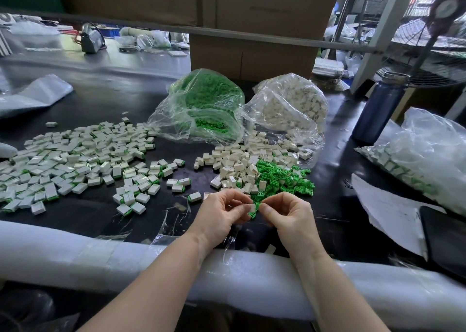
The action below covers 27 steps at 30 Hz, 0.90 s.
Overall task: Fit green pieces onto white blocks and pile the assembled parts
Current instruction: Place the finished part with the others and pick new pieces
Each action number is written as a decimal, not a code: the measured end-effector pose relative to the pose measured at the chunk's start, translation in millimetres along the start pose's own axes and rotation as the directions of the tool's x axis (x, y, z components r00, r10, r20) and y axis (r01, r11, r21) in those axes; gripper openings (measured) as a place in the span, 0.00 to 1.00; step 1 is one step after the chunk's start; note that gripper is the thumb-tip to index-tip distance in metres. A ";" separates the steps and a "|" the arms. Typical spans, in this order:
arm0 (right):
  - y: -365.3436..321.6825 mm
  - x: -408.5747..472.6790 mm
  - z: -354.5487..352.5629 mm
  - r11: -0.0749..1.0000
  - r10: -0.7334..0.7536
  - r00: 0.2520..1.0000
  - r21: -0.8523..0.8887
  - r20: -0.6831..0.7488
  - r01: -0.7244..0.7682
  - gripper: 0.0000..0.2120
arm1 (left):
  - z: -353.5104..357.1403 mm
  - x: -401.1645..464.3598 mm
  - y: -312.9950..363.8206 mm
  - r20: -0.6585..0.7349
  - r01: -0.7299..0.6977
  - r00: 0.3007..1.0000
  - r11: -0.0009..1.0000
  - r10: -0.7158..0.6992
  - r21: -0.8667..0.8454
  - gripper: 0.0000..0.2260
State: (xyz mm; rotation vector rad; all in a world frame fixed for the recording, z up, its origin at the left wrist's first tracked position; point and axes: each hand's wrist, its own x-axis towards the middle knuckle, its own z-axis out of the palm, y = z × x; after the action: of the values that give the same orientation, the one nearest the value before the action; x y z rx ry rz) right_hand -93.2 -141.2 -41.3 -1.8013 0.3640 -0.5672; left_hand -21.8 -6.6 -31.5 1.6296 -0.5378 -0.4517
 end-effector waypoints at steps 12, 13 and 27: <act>-2.3 -0.3 1.9 0.998 0.051 0.999 0.024 0.019 -0.051 0.06 | 0.0 1.0 -0.8 0.011 0.011 1.000 1.000 -0.011 -0.014 0.03; -2.3 -0.3 2.0 0.998 0.050 0.998 0.025 0.022 -0.051 0.06 | 0.0 1.0 -0.7 0.011 0.009 1.000 1.000 -0.009 -0.011 0.03; -1.9 -0.2 1.5 0.998 0.045 0.996 0.030 0.077 -0.047 0.09 | 3.5 3.3 -0.5 0.031 0.019 0.999 0.999 -0.020 0.047 0.04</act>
State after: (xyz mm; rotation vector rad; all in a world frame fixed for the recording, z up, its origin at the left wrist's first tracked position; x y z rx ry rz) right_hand -92.7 -139.3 -39.9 -1.7739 0.3410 -0.4681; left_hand -21.1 -11.3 -32.4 1.6762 -0.5601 -0.4829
